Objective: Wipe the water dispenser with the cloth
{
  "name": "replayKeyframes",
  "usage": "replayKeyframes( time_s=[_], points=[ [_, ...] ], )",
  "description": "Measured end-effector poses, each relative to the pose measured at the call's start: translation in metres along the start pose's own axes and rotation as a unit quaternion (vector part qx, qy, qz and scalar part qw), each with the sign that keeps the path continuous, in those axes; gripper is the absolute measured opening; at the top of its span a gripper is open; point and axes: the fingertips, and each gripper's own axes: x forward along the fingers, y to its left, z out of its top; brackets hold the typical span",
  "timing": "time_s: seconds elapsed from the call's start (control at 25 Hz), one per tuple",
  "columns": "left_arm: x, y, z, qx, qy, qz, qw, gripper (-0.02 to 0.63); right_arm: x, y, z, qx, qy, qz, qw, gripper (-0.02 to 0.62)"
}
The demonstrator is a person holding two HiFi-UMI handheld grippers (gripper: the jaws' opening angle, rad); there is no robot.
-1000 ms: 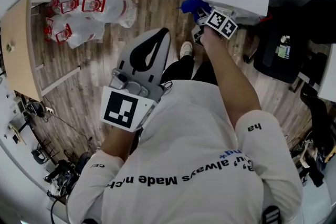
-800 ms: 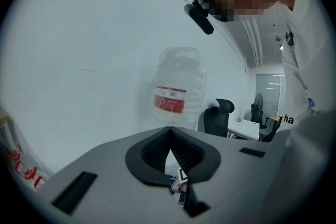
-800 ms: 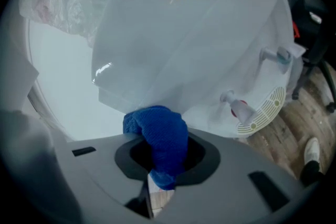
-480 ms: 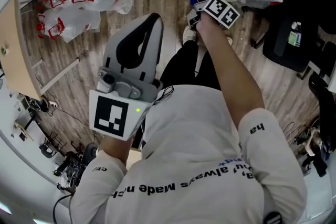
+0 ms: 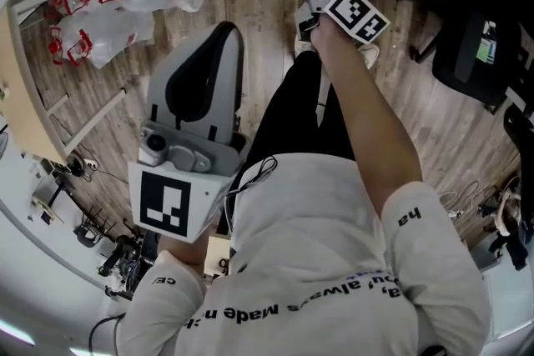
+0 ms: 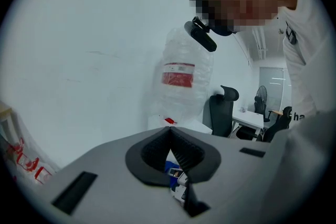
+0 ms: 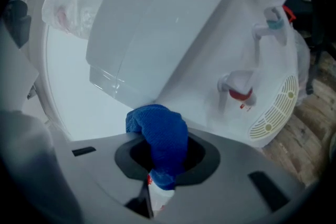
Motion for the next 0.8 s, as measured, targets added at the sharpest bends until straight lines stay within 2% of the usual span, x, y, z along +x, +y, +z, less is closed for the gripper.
replayKeyframes(
  time_s=[0.32, 0.8],
  points=[
    [0.012, 0.010, -0.030, 0.002, 0.014, -0.004, 0.9999, 0.018, 0.011, -0.038, -0.015, 0.010, 0.000, -0.011, 1.000, 0.071],
    [0.022, 0.034, -0.090, -0.001, 0.043, 0.014, 0.9990, 0.018, 0.035, -0.100, -0.045, 0.008, 0.015, -0.027, 0.999, 0.071]
  ],
)
